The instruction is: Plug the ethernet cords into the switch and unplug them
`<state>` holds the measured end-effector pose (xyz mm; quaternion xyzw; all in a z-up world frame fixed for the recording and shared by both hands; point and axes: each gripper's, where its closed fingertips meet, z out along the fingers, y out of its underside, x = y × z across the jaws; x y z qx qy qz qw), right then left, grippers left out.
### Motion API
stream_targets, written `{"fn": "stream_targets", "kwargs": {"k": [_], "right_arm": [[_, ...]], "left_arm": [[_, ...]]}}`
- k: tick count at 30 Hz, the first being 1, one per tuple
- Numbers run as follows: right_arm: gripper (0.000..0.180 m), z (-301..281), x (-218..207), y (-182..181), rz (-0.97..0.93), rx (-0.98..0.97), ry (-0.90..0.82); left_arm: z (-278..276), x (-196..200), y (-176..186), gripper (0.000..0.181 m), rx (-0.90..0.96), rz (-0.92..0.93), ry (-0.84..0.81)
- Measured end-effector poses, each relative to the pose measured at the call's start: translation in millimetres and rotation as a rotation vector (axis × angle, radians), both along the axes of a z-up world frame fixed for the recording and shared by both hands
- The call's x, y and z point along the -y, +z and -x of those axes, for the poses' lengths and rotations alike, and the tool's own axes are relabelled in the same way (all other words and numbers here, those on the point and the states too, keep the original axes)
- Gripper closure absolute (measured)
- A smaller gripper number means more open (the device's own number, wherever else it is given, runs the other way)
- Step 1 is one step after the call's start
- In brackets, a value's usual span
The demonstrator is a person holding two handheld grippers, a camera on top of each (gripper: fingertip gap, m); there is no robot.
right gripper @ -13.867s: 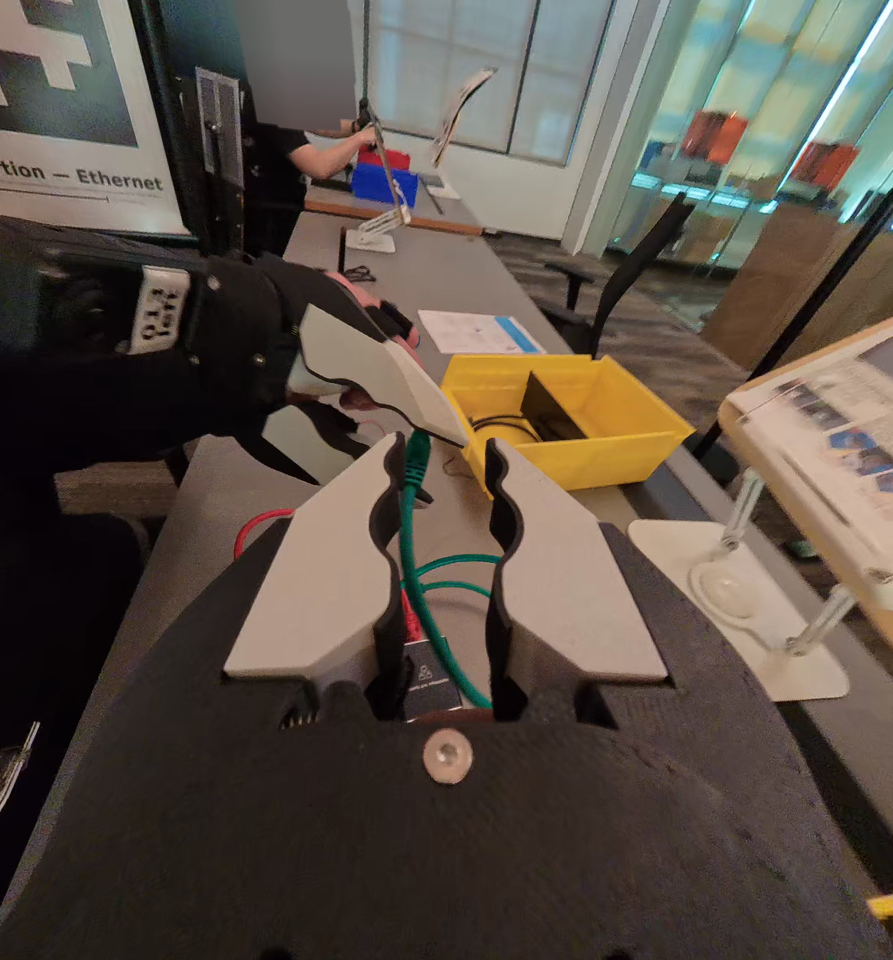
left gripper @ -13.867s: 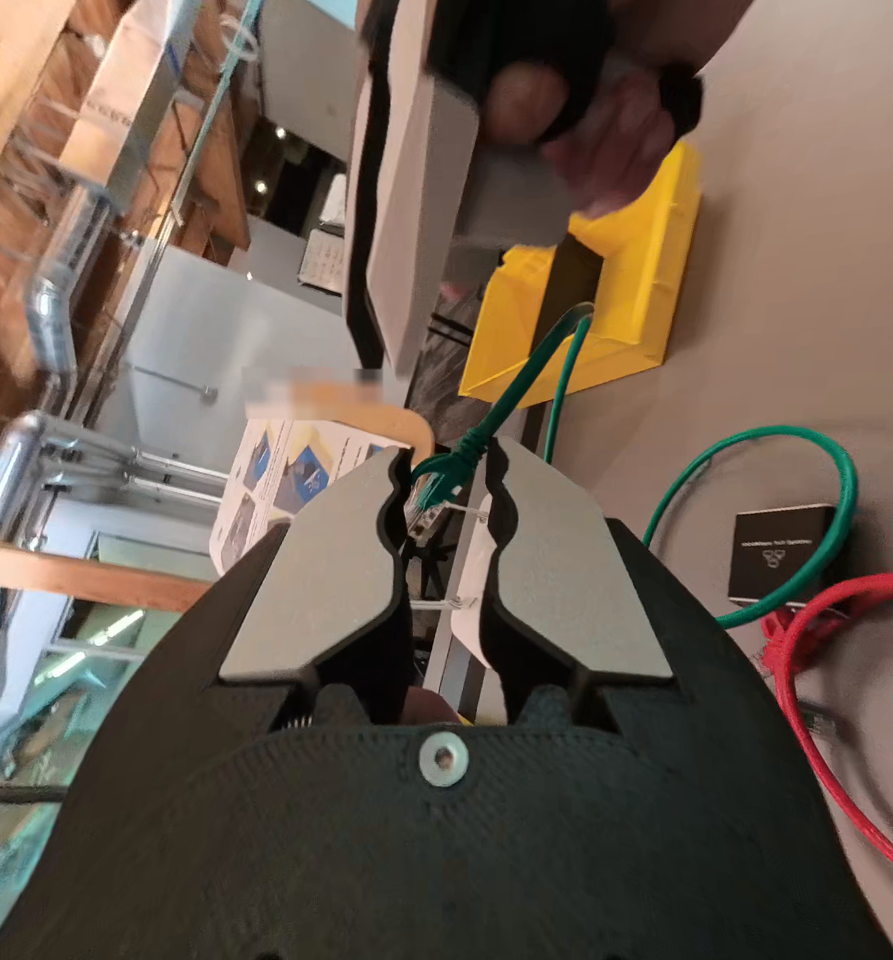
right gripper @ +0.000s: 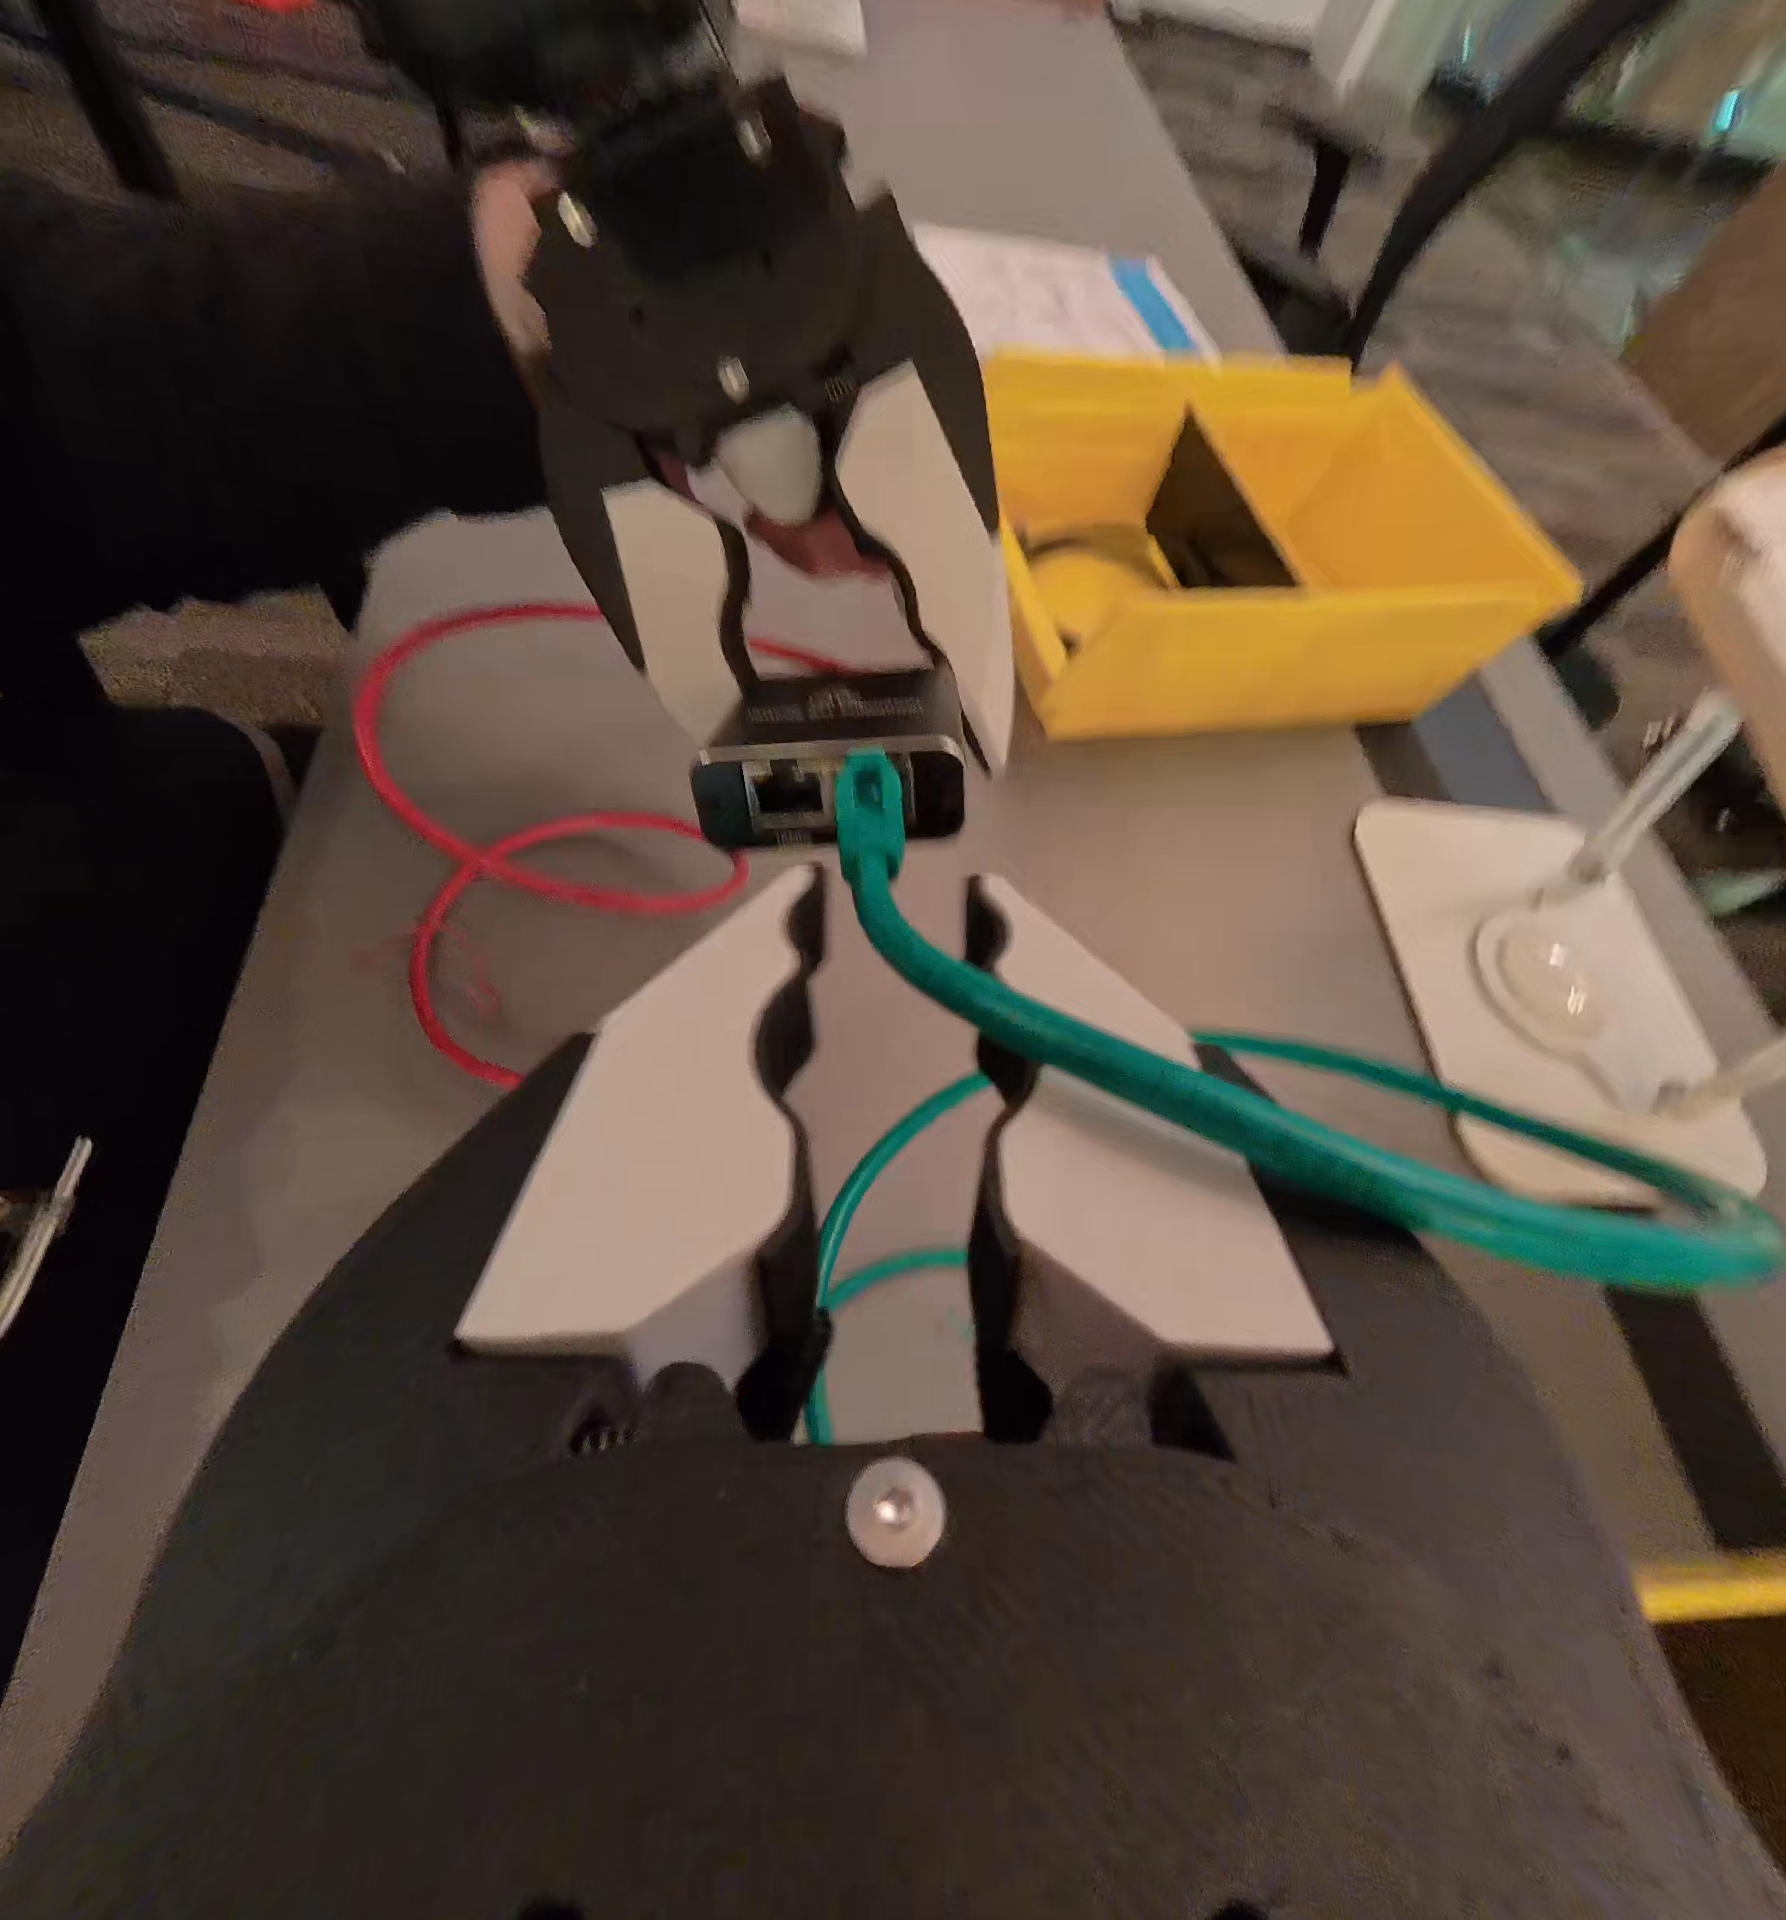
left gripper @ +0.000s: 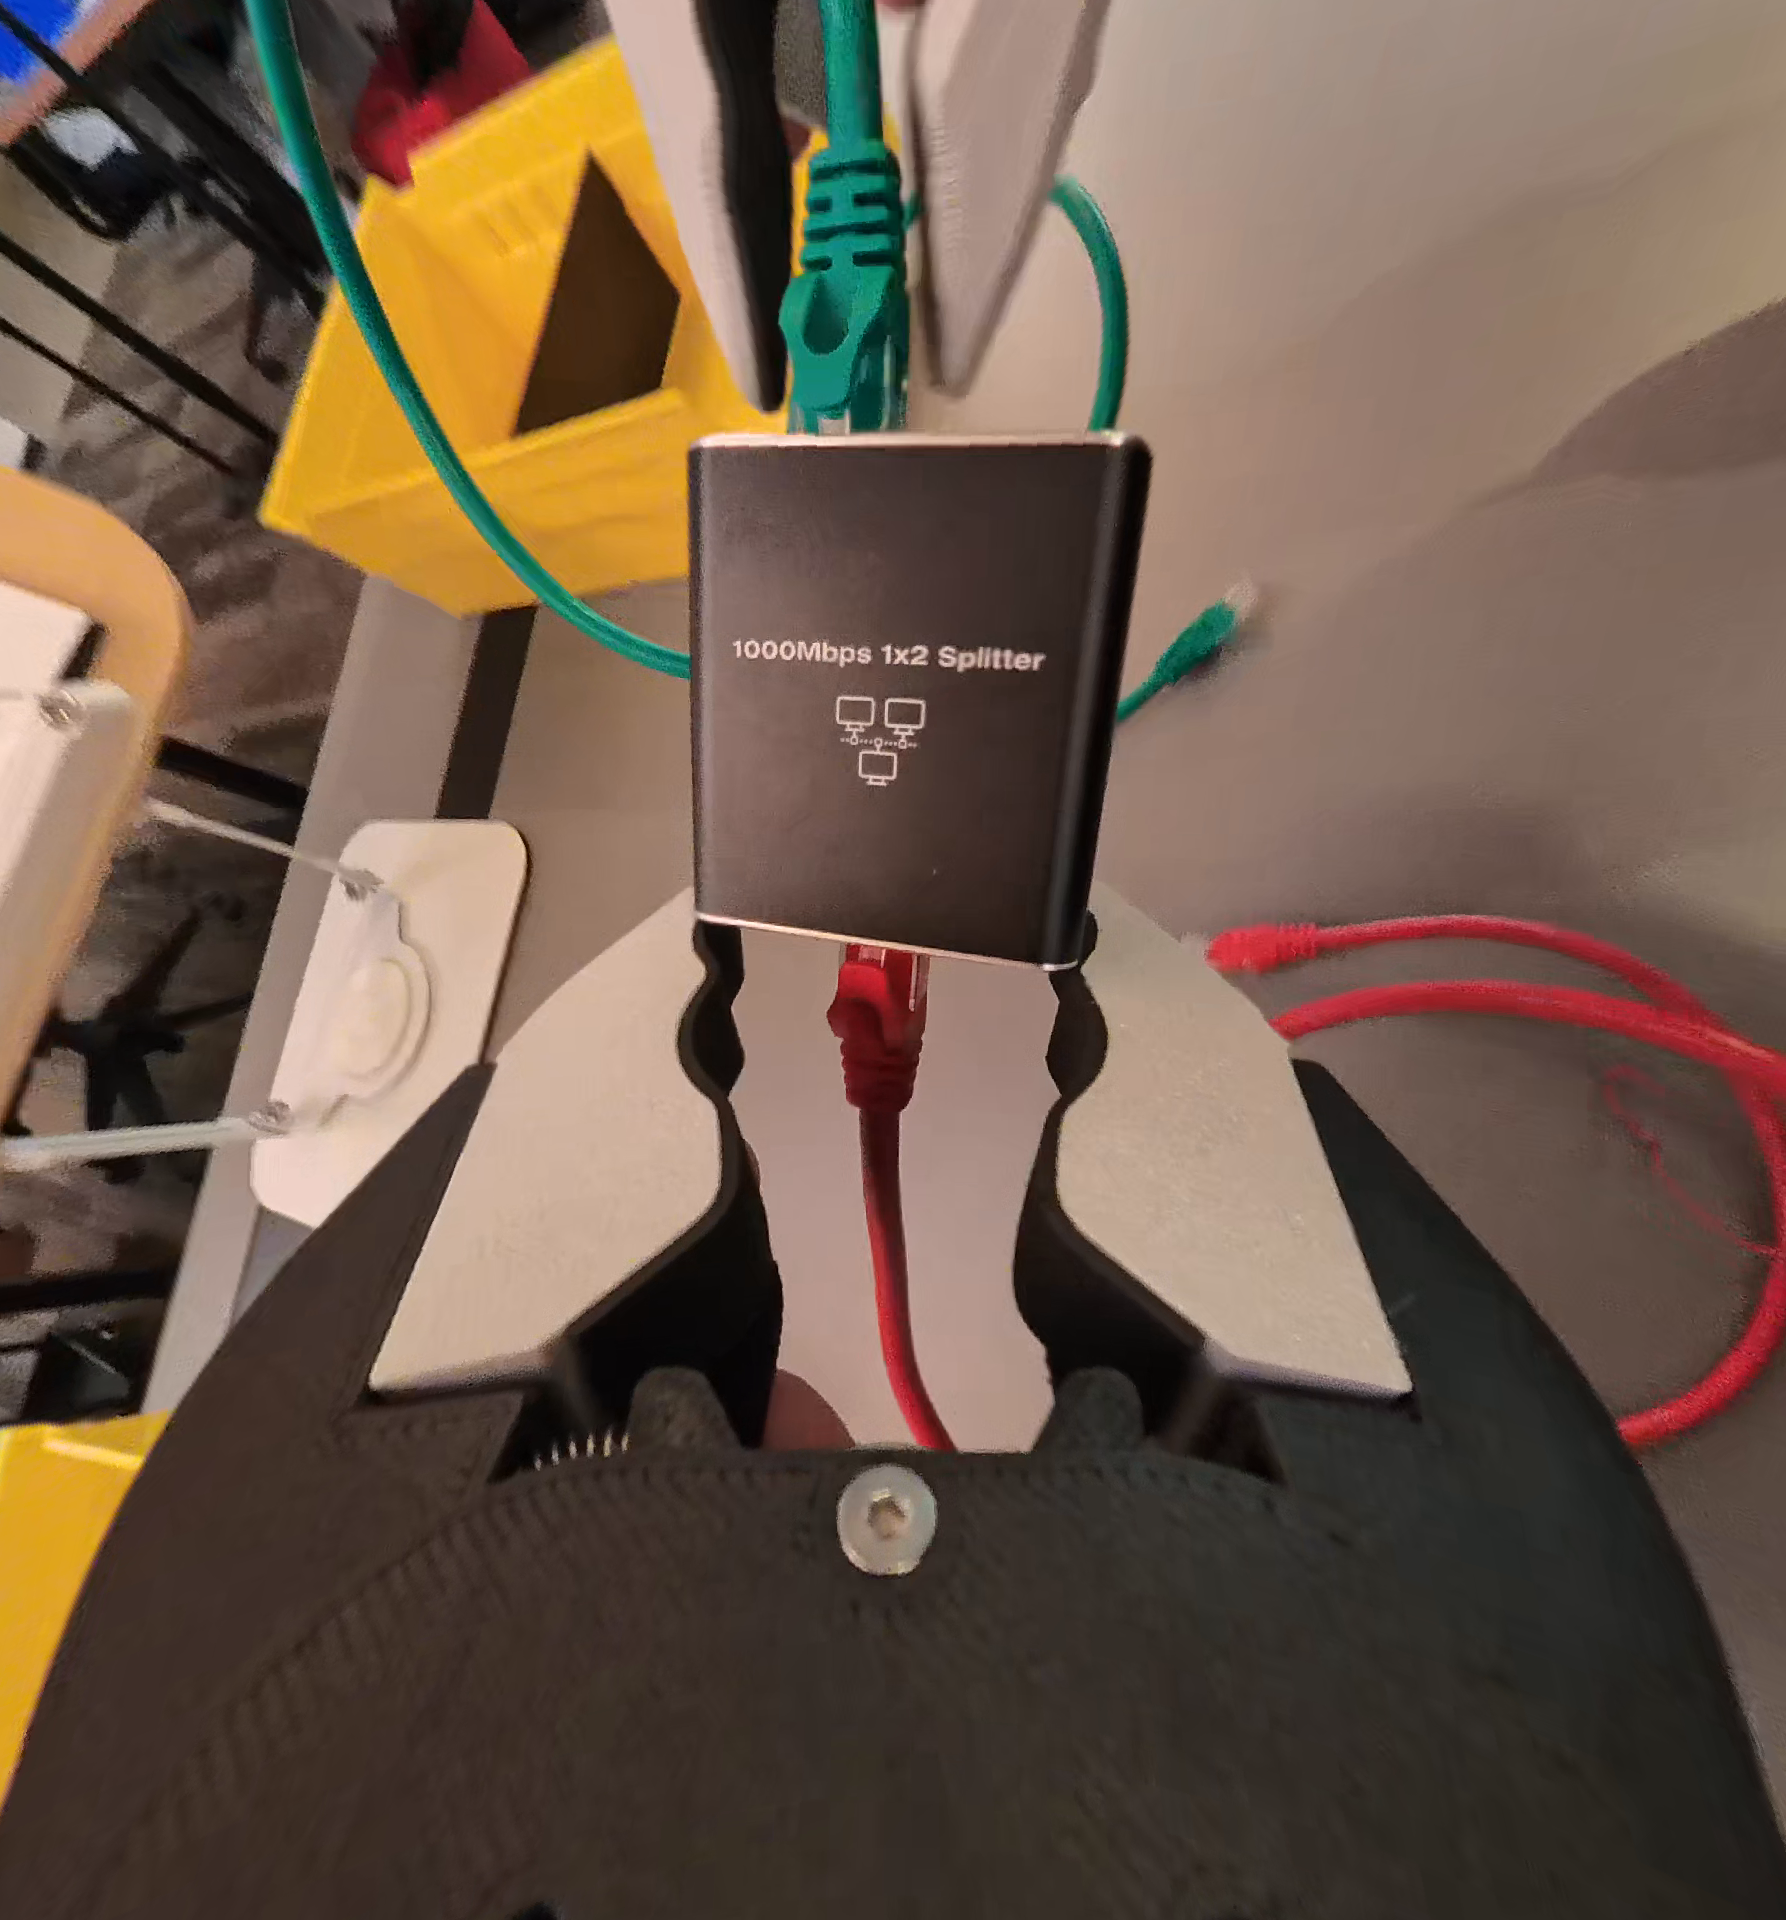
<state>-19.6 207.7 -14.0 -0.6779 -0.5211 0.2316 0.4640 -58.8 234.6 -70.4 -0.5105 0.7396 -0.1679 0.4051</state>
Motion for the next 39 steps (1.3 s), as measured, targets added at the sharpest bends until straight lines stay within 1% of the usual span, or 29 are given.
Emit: {"fn": "stream_targets", "kwargs": {"k": [1, 2, 5, 7, 9, 11, 14, 17, 18, 22, 23, 25, 26, 27, 29, 30, 32, 33, 34, 37, 38, 39], "right_arm": [[0.139, -7.7, -5.0, -13.3, 0.047, 0.027, -0.028], [0.131, -15.7, -8.0, -25.5, 0.098, 0.046, -0.048], [0.128, -49.0, -9.4, -70.1, 0.261, 0.165, -0.116], [0.132, -73.7, 1.7, -104.1, 0.386, 0.284, -0.143], [0.132, -91.1, 15.3, -123.6, 0.485, 0.348, -0.149], [0.131, -101.5, 21.3, -127.2, 0.520, 0.361, -0.163], [0.132, -105.9, 20.5, -117.1, 0.493, 0.321, -0.170], [0.131, -107.5, 17.7, -109.1, 0.460, 0.303, -0.183], [0.130, -107.9, 17.5, -107.9, 0.450, 0.307, -0.185], [0.127, -106.6, 17.3, -98.8, 0.414, 0.299, -0.184], [0.127, -106.4, 17.8, -96.2, 0.404, 0.296, -0.183], [0.127, -107.0, 18.2, -90.7, 0.385, 0.289, -0.187], [0.126, -107.5, 18.4, -87.6, 0.373, 0.285, -0.188], [0.126, -107.9, 18.5, -84.4, 0.361, 0.280, -0.190], [0.126, -108.7, 18.0, -78.1, 0.336, 0.270, -0.195], [0.126, -108.7, 17.9, -75.5, 0.327, 0.266, -0.196], [0.126, -107.8, 17.4, -71.5, 0.309, 0.262, -0.196], [0.126, -107.0, 17.1, -70.2, 0.303, 0.262, -0.196], [0.127, -106.0, 17.0, -69.3, 0.299, 0.263, -0.194], [0.127, -104.9, 16.1, -69.3, 0.293, 0.269, -0.193], [0.127, -105.5, 15.7, -69.8, 0.293, 0.271, -0.197], [0.127, -106.2, 15.5, -70.3, 0.294, 0.273, -0.200]], "left_arm": [[3.2, -5.9, -6.7, 0.124, -0.011, 0.012, 0.015], [5.3, -12.0, -10.4, 0.124, 0.004, 0.021, 0.029], [11.2, -26.7, -30.3, 0.124, 0.019, 0.094, 0.059], [13.6, -35.2, -54.4, 0.124, -0.024, 0.116, 0.077], [11.0, -35.5, -75.2, 0.124, -0.050, 0.139, 0.072], [10.1, -36.0, -97.1, 0.124, -0.107, 0.153, 0.070], [11.5, -31.3, -129.1, 0.123, -0.205, 0.193, 0.059], [13.5, -31.5, -146.4, 0.122, -0.254, 0.195, 0.062], [13.5, -31.1, -146.1, 0.120, -0.248, 0.212, 0.066], [23.8, -39.4, -126.0, 0.093, -0.229, 0.218, 0.112], [29.7, -43.4, -116.3, 0.098, -0.221, 0.214, 0.127], [41.8, -51.8, -83.6, 0.109, -0.134, 0.244, 0.147], [50.3, -63.9, -64.4, 0.114, -0.073, 0.239, 0.183], [62.4, -86.6, -46.5, 0.119, -0.011, 0.204, 0.269], [96.2, -142.7, -25.4, 0.130, 0.064, 0.142, 0.514], [115.0, -171.1, -21.9, 0.135, 0.090, 0.132, 0.657], [139.7, -204.3, -36.8, 0.134, 0.071, 0.211, 0.822], [150.8, -216.3, -53.5, 0.133, 0.010, 0.261, 0.900], [159.3, -224.7, -71.9, 0.128, -0.075, 0.280, 0.943], [164.1, -234.5, -114.8, 0.124, -0.236, 0.393, 0.981], [157.9, -240.6, -114.6, 0.132, -0.196, 0.440, 0.989], [160.1, -247.4, -117.0, 0.136, -0.220, 0.439, 1.016]]}}
